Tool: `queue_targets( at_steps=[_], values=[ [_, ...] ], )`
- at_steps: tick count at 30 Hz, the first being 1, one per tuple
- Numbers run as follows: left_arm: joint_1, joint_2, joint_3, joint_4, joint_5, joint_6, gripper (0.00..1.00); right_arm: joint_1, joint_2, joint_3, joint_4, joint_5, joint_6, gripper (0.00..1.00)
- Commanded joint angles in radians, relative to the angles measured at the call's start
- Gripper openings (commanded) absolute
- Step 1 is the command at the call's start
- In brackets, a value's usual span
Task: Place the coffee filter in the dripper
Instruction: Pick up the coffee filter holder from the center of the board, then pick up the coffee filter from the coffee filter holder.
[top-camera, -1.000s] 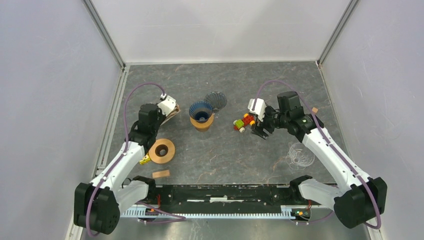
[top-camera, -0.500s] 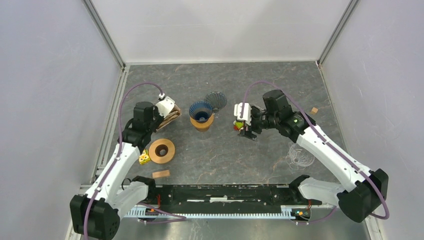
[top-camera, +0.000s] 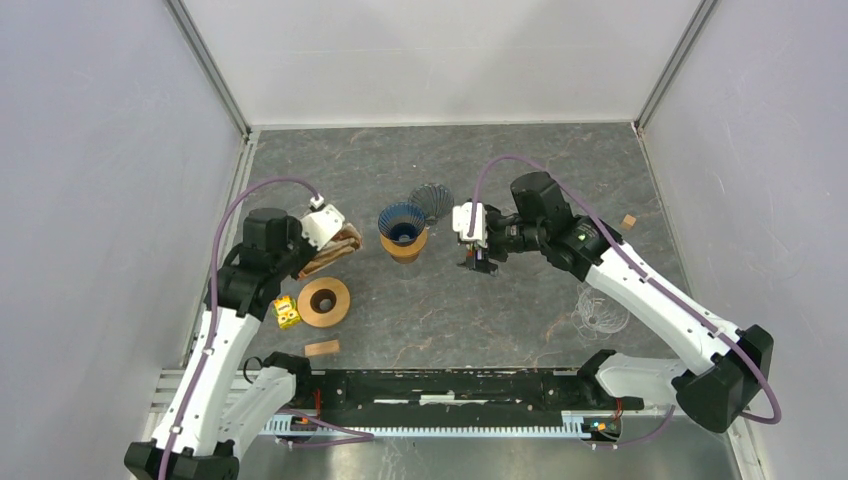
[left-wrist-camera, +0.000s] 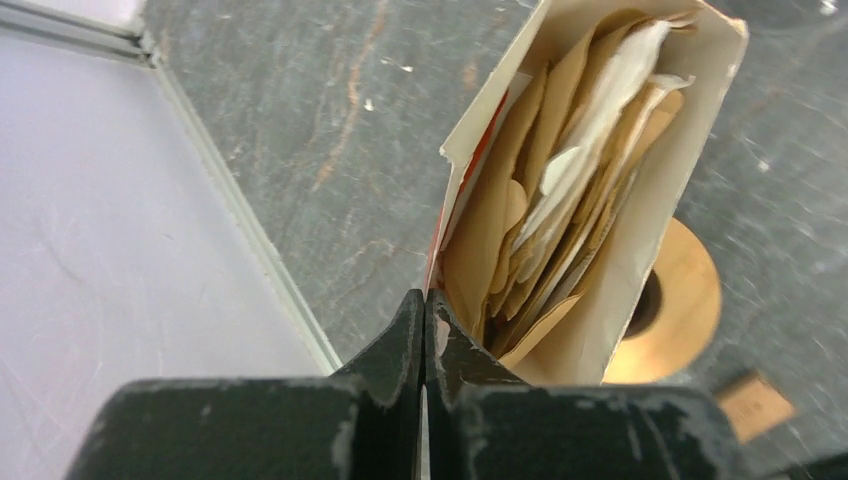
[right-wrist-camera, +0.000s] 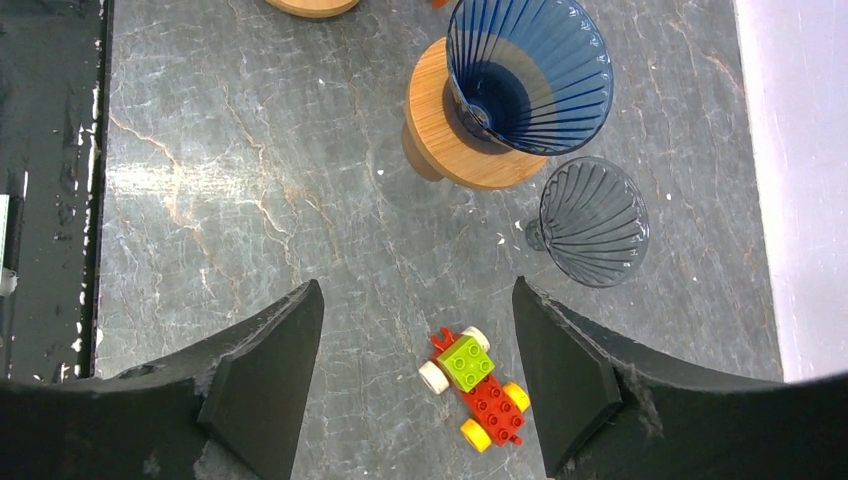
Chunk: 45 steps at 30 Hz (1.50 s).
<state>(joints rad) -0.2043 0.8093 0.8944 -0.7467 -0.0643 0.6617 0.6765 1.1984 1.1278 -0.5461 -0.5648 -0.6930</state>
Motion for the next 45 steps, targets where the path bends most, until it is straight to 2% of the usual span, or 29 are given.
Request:
queue_targets(
  at_steps=[1, 7, 10, 13, 20, 24, 45],
  values=[
    [0.003, -0.039, 0.051, -0.132, 0.155, 0.043, 0.02, 0.006, -0.007, 0.039, 0.028, -0.039, 0.021, 0.75],
    [0.003, -0.033, 0.027, -0.079, 0.292, -0.041, 0.02, 0.118, 0.046, 0.100, 0.032, 0.015, 0.024, 0.66],
    [0.003, -0.033, 0.004, -0.059, 0.331, -0.046, 0.02, 0.175, 0.076, 0.107, 0.101, 0.036, 0.050, 0.60],
    [0.003, -0.036, -0.018, -0.053, 0.367, -0.041, 0.02, 0.241, 0.128, 0.123, 0.163, 0.077, 0.071, 0.57],
    [0.003, -0.047, -0.028, -0.116, 0.444, 0.013, 0.02, 0.363, 0.288, 0.251, 0.154, 0.118, 0.120, 0.49],
    [0.003, -0.057, -0.034, -0.132, 0.473, 0.012, 0.02, 0.375, 0.330, 0.275, 0.159, 0.123, 0.140, 0.44],
    [-0.003, -0.086, -0.052, -0.163, 0.504, 0.010, 0.02, 0.377, 0.437, 0.342, 0.121, 0.220, 0.133, 0.43]
  ],
)
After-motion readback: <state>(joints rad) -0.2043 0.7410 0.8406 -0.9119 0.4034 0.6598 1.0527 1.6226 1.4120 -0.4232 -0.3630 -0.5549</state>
